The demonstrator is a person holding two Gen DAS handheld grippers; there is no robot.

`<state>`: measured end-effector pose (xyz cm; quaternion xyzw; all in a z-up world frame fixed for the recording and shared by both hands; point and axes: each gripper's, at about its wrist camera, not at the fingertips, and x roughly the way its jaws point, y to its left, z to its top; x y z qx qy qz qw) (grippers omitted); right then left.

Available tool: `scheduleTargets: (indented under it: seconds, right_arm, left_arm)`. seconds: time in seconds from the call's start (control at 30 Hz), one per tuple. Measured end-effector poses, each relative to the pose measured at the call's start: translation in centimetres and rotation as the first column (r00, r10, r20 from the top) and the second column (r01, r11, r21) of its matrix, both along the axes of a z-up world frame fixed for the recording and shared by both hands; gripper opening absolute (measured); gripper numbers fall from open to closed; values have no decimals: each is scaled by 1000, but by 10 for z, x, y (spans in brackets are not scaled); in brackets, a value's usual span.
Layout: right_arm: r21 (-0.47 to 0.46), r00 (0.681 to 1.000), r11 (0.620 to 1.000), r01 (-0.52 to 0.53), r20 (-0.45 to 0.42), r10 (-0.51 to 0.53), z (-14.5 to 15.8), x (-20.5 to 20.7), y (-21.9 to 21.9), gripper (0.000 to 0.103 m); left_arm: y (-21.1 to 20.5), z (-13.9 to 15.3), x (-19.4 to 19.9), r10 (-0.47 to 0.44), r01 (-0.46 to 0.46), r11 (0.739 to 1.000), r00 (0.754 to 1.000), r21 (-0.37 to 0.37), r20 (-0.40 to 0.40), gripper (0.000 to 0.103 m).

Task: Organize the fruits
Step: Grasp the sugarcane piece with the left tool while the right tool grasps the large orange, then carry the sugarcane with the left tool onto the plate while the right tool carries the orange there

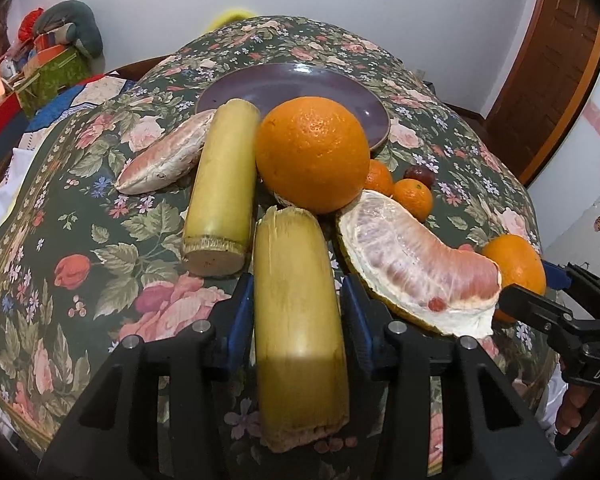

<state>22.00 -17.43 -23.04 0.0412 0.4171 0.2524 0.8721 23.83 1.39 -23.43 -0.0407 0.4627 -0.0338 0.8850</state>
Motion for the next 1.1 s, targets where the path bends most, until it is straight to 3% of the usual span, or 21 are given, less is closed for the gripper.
scheduleTargets:
  seconds: [0.07,0.43,0.57,1.1]
  right_arm:
    - [2,1000,1000,-2,-1,2,0,0,1,63]
    - [-8,999,999,36,19,-36,11,-7,0,62]
    - [-3,997,999,43,57,-43,23,-14,-1,62]
    - [24,970,999,43,237,-47,87,-11,11,62]
  left_arm:
    - [-1,0,0,1,-1,1000,1000,21,3,40]
    - [3,14,-18,-11,11,999,1000,-36,5,39]
    - [2,29,-29,-3,3,1000,999,-7,52,38]
    - [24,101,-37,43,-40,999,973,-20,225,38]
